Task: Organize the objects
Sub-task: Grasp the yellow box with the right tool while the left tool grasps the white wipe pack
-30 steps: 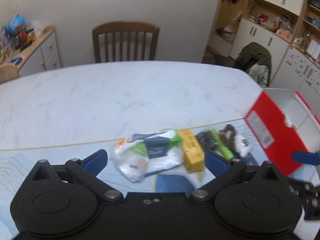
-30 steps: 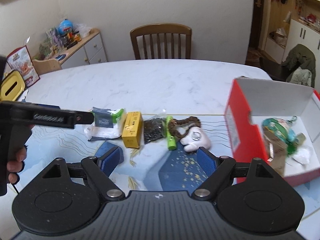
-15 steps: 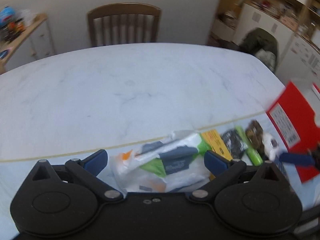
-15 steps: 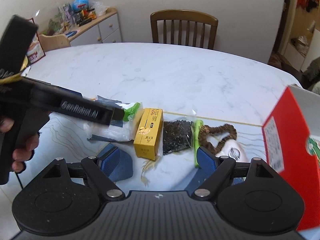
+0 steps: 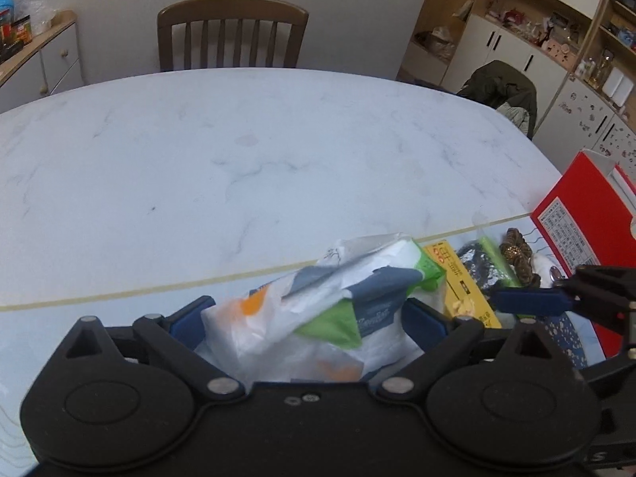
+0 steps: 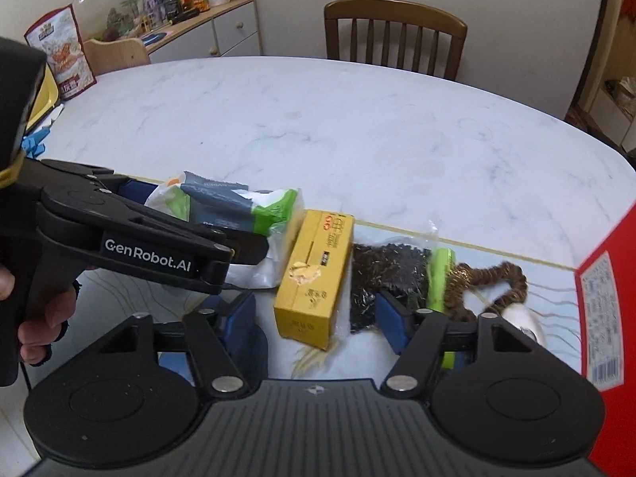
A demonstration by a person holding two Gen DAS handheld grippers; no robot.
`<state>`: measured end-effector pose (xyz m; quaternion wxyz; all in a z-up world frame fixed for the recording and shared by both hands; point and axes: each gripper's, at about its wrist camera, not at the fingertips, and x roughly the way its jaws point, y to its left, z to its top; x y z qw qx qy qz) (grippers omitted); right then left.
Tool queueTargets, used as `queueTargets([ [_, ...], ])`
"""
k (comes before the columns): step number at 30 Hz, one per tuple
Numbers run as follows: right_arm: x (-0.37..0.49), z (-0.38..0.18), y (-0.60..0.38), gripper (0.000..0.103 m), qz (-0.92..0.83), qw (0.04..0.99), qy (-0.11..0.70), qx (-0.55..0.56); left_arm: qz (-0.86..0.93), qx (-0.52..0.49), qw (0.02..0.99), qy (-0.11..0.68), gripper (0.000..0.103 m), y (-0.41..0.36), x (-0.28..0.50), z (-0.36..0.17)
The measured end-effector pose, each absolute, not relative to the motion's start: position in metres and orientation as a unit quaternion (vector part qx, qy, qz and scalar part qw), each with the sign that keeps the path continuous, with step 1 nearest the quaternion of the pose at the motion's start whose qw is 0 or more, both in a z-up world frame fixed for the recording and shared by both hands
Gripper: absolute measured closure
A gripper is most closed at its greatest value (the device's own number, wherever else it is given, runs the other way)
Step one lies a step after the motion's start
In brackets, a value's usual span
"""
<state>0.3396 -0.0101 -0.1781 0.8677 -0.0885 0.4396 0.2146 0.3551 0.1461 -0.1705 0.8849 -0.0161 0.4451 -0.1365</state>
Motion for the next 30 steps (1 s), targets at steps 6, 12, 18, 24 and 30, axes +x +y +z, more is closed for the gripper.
queueTargets([
  [6, 0.346, -0.181, -0.004, 0.050, 0.219, 0.868, 0.435, -0.094, -0.137, -0.020, 0.890, 0.434, 0.029, 0.149, 0.349, -0.167],
  [12, 0.348, -0.182, -0.003, 0.065, 0.203, 0.873, 0.433, -0.094, -0.134, -0.031, 0.893, 0.428, 0.044, 0.154, 0.346, -0.164],
  [18, 0.345, -0.181, -0.005, 0.069, 0.190, 0.875, 0.437, -0.084, -0.128, -0.025, 0.895, 0.427, 0.055, 0.152, 0.336, -0.160],
  [24, 0.334, -0.174, -0.011, 0.072, 0.179, 0.878, 0.438, -0.072, -0.126, -0.048, 0.890, 0.435, 0.066, 0.156, 0.324, -0.159],
  [30, 0.310, -0.163, -0.022, 0.073, 0.175, 0.879, 0.441, -0.048, -0.123, -0.066, 0.889, 0.436, 0.067, 0.157, 0.303, -0.156],
])
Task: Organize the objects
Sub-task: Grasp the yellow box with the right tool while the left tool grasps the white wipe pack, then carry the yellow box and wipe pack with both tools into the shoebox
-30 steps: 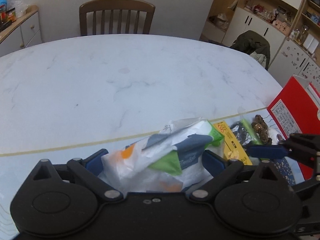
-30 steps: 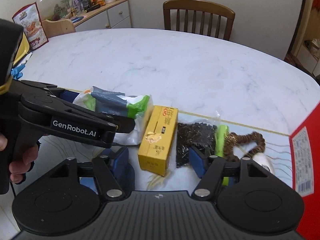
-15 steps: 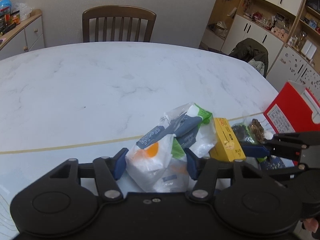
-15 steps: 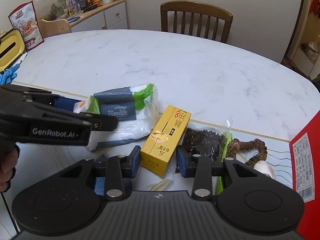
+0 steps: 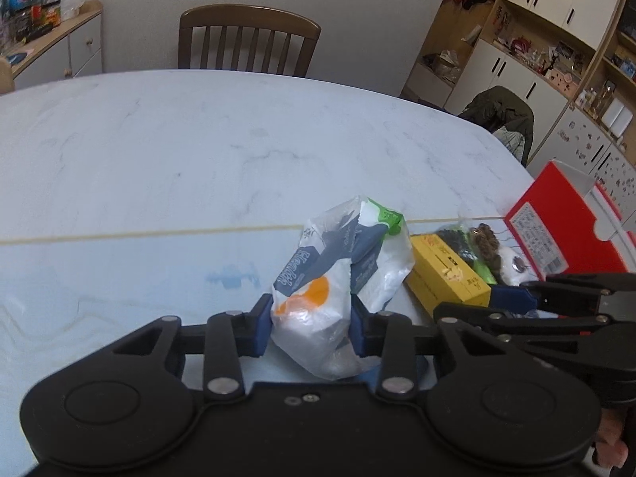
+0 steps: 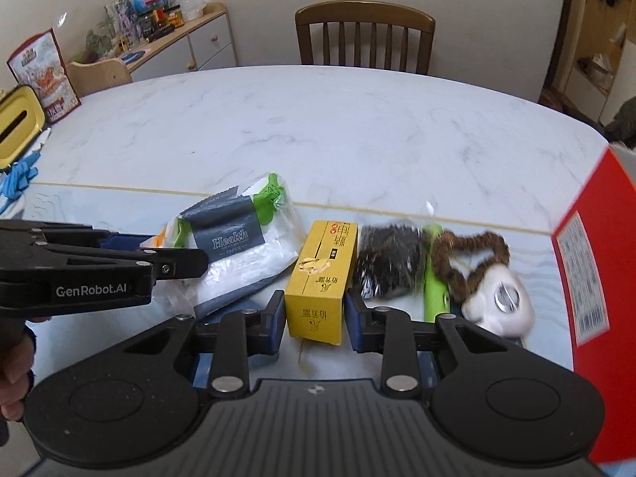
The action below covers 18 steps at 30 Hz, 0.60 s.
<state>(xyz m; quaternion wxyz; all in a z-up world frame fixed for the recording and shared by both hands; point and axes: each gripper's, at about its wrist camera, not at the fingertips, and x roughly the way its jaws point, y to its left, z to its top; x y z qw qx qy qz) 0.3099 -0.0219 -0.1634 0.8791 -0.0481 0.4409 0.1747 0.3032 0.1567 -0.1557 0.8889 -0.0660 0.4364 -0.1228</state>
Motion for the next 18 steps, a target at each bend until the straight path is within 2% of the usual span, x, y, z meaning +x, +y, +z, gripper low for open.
queueTargets([
  [18, 0.230, -0.136, -0.084, 0.074, 0.134, 0.889, 0.437, 0.001, -0.130, -0.109, 0.878, 0.447, 0.068, 0.140, 0.245, -0.133],
])
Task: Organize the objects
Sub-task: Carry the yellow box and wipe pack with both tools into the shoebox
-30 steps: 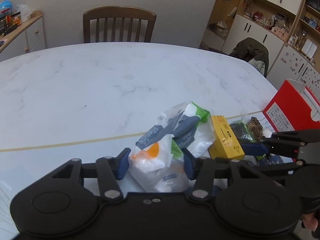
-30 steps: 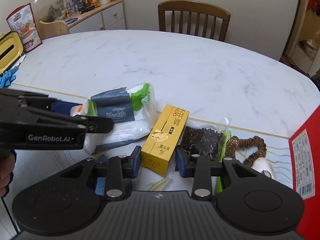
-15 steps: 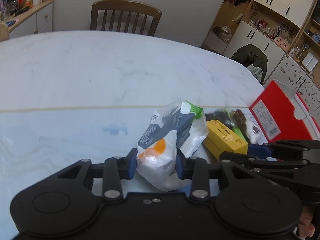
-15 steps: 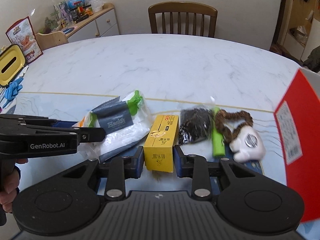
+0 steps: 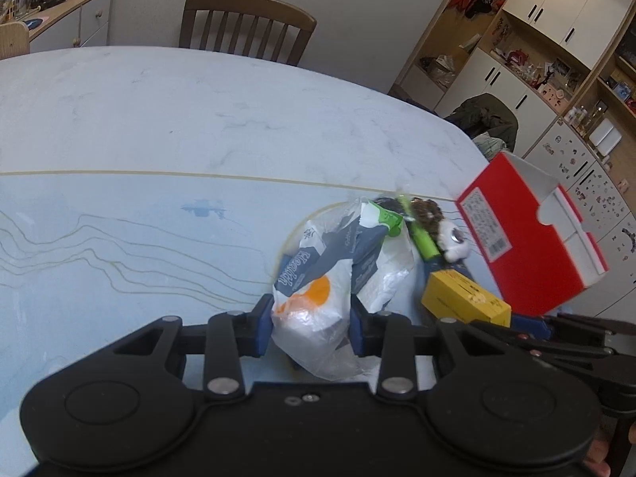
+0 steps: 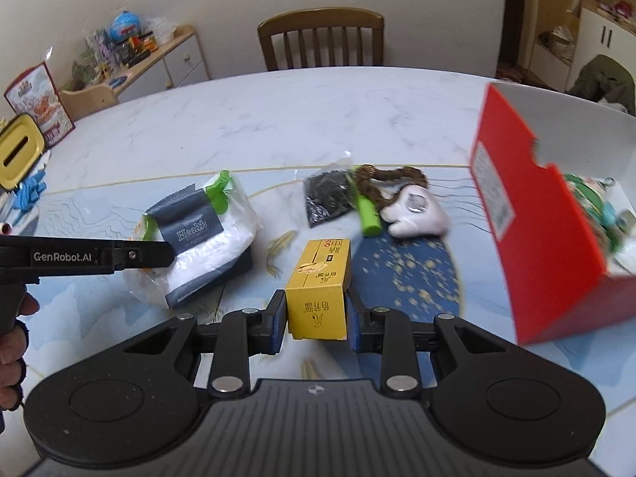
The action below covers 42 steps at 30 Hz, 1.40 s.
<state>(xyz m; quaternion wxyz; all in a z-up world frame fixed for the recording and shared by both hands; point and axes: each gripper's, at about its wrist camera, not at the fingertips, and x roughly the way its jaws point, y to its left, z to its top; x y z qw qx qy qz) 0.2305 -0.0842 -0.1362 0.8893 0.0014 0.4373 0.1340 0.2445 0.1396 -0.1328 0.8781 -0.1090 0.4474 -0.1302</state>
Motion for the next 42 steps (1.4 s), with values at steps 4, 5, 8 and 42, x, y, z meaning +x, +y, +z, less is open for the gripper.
queueTargets([
  [4, 0.214, -0.120, -0.103, 0.074, 0.128, 0.897, 0.423, 0.014, -0.139, -0.102, 0.881, 0.441, 0.068, 0.126, 0.235, -0.121],
  [5, 0.210, -0.115, -0.108, 0.074, 0.126, 0.899, 0.418, 0.018, -0.141, -0.100, 0.882, 0.439, 0.068, 0.123, 0.234, -0.117],
  [8, 0.201, -0.098, -0.124, 0.074, 0.124, 0.906, 0.404, 0.033, -0.148, -0.099, 0.885, 0.431, 0.068, 0.111, 0.227, -0.102],
  [42, 0.230, -0.046, -0.346, 0.074, 0.083, 0.935, 0.340, 0.052, -0.189, -0.047, 0.896, 0.399, 0.068, -0.121, 0.251, -0.045],
])
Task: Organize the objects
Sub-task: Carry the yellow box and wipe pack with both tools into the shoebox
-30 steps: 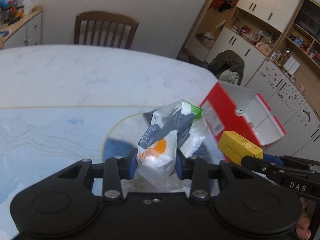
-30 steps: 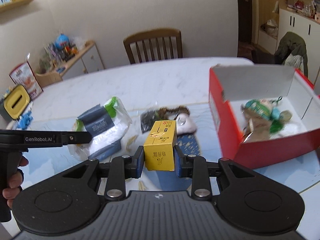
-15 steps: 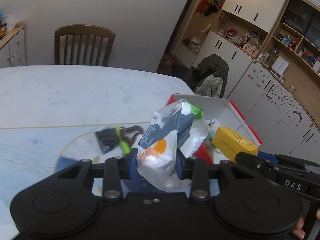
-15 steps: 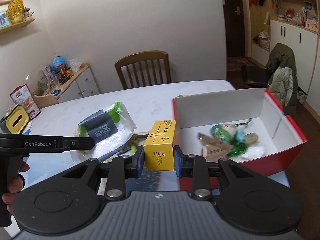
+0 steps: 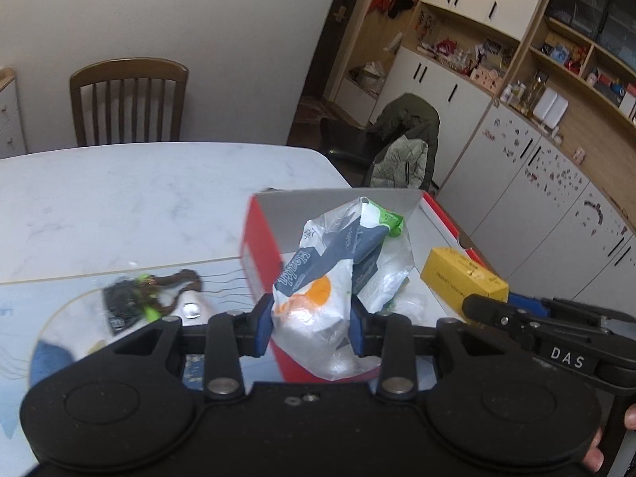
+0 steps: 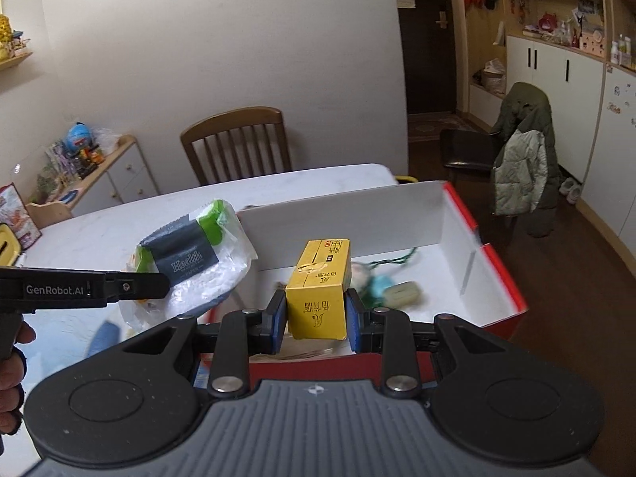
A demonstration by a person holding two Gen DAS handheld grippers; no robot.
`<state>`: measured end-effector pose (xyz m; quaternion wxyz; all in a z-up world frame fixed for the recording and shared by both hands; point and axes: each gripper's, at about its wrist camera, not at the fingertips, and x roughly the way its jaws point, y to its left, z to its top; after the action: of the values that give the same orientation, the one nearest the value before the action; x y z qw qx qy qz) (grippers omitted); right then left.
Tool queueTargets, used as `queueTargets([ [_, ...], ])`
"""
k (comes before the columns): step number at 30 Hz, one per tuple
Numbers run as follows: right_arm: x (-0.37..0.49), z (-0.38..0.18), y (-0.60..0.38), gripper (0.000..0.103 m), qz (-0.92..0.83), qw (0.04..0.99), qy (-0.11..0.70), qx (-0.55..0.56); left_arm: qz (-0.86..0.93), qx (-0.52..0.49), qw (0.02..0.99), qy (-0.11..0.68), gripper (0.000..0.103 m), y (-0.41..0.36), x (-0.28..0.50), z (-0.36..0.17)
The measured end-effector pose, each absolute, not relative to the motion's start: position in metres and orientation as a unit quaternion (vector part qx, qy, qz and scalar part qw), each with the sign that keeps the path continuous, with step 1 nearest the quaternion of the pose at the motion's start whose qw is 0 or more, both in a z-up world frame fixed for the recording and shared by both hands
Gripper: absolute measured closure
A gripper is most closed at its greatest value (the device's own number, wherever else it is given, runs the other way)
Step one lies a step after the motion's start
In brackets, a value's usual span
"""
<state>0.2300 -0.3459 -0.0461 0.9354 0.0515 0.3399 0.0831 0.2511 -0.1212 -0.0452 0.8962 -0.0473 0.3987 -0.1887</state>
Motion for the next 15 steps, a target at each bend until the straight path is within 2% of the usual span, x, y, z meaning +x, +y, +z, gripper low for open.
queueTargets([
  [15, 0.278, -0.081, -0.403, 0.074, 0.058, 0.930, 0.363, 0.030, -0.190, 0.011, 0.894, 0.407, 0.068, -0.204, 0.284, -0.064],
])
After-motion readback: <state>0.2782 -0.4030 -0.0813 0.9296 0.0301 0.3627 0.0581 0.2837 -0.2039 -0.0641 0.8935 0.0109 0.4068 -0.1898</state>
